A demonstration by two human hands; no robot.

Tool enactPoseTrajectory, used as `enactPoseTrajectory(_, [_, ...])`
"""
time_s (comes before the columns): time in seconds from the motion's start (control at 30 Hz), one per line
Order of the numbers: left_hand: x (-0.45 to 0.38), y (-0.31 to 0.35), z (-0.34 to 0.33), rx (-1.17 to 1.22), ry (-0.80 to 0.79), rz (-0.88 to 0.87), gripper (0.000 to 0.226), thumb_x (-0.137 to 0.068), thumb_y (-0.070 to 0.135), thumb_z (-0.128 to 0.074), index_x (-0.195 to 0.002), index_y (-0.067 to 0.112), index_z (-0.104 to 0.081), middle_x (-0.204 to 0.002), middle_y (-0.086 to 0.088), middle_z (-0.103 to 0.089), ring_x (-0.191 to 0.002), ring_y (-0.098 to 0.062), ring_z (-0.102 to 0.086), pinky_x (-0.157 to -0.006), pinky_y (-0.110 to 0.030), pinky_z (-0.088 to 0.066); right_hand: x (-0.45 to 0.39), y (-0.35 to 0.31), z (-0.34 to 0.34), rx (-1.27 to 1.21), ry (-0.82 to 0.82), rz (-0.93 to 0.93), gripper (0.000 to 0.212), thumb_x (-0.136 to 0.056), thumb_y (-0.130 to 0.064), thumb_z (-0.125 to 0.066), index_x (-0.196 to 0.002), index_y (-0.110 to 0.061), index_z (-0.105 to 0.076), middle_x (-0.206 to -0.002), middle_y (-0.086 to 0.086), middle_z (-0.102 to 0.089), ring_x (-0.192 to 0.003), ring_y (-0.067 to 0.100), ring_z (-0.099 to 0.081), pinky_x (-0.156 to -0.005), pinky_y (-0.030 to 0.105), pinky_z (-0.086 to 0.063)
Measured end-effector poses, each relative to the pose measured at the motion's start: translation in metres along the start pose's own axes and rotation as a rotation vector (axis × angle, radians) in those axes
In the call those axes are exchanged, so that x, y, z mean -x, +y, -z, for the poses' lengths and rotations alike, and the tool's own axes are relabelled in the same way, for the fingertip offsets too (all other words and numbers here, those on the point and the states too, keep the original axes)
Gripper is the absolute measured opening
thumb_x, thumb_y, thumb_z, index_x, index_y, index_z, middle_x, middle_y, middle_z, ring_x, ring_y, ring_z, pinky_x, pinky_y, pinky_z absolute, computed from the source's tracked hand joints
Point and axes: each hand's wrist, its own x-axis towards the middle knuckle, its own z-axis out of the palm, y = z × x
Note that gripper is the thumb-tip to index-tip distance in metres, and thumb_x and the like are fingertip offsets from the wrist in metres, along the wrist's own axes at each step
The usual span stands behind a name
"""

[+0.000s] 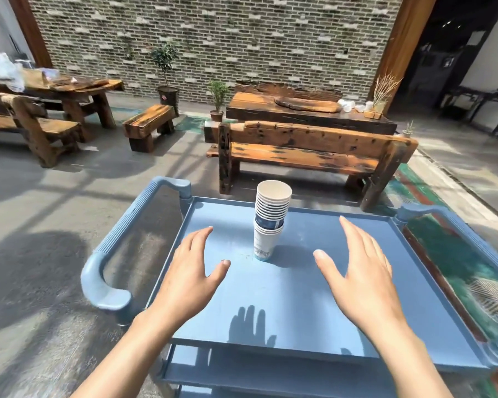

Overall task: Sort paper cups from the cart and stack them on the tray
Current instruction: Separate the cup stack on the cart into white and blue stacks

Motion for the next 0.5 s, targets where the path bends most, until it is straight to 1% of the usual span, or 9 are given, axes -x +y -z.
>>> enactPoseTrajectory(0.13, [-0.052,-0.027,-0.025,0.111,-0.062,0.021,0.070,-0.088,0.040,-0.057,-0.146,0.021,-0.024,-0.152,0.001,-0.030,-0.141,-0.013,-0.025,-0.112,-0.027,-0.021,-0.050,-0.003,-0.025,-0.063,-0.008,-0.037,0.070,-0.089,-0.050,-0.049,-0.150,-0.029,-0.021,-0.156,-0.006,-0.031,-0.143,0.011,-0.020,-0.113,0.033,-0.017])
enactPoseTrajectory(0.23, [-0.093,-0.042,-0.044,0.182,-0.118,0.017,0.073,-0.088,0.042,-0.057,-0.147,0.022,-0.021,-0.154,0.003,-0.027,-0.142,-0.009,-0.022,-0.110,-0.023,-0.019,-0.088,-0.002,-0.041,-0.115,-0.023,-0.091,0.071,-0.087,-0.051,-0.052,-0.149,-0.032,-0.022,-0.155,-0.006,-0.033,-0.142,0.013,-0.026,-0.105,0.027,-0.022])
enactPoseTrajectory(0.27, [-0.105,-0.047,-0.051,0.207,-0.149,0.019,0.074,-0.087,0.043,-0.057,-0.148,0.022,-0.020,-0.155,0.004,-0.025,-0.142,-0.009,-0.021,-0.109,-0.023,-0.018,-0.099,-0.002,-0.047,-0.134,-0.035,-0.113,0.071,-0.087,-0.051,-0.052,-0.148,-0.033,-0.022,-0.154,-0.006,-0.034,-0.141,0.012,-0.028,-0.103,0.026,-0.022])
enactPoseTrajectory(0.33, [-0.129,-0.053,-0.066,0.264,-0.215,0.011,0.077,-0.086,0.043,-0.058,-0.148,0.025,-0.017,-0.156,0.005,-0.023,-0.143,-0.007,-0.019,-0.110,-0.022,-0.018,-0.120,-0.002,-0.059,-0.188,-0.059,-0.141,0.071,-0.086,-0.051,-0.054,-0.147,-0.036,-0.023,-0.153,-0.009,-0.036,-0.140,0.010,-0.031,-0.103,0.026,-0.024])
enactPoseTrajectory(0.4, [-0.148,-0.057,-0.080,0.315,-0.269,0.003,0.082,-0.083,0.045,-0.060,-0.149,0.027,-0.015,-0.157,0.006,-0.021,-0.143,-0.007,-0.018,-0.112,-0.024,-0.018,-0.135,-0.001,-0.069,-0.228,-0.075,-0.155,0.071,-0.085,-0.049,-0.057,-0.147,-0.038,-0.023,-0.152,-0.011,-0.037,-0.138,0.008,-0.033,-0.104,0.027,-0.027])
enactPoseTrajectory(0.5, [-0.171,-0.060,-0.101,0.363,-0.353,0.010,0.091,-0.079,0.048,-0.064,-0.149,0.032,-0.009,-0.159,0.008,-0.018,-0.145,-0.010,-0.018,-0.117,-0.036,-0.022,-0.155,0.004,-0.082,-0.274,-0.137,-0.192,0.079,-0.080,-0.053,-0.062,-0.147,-0.039,-0.022,-0.152,-0.014,-0.035,-0.138,0.005,-0.033,-0.106,0.029,-0.029])
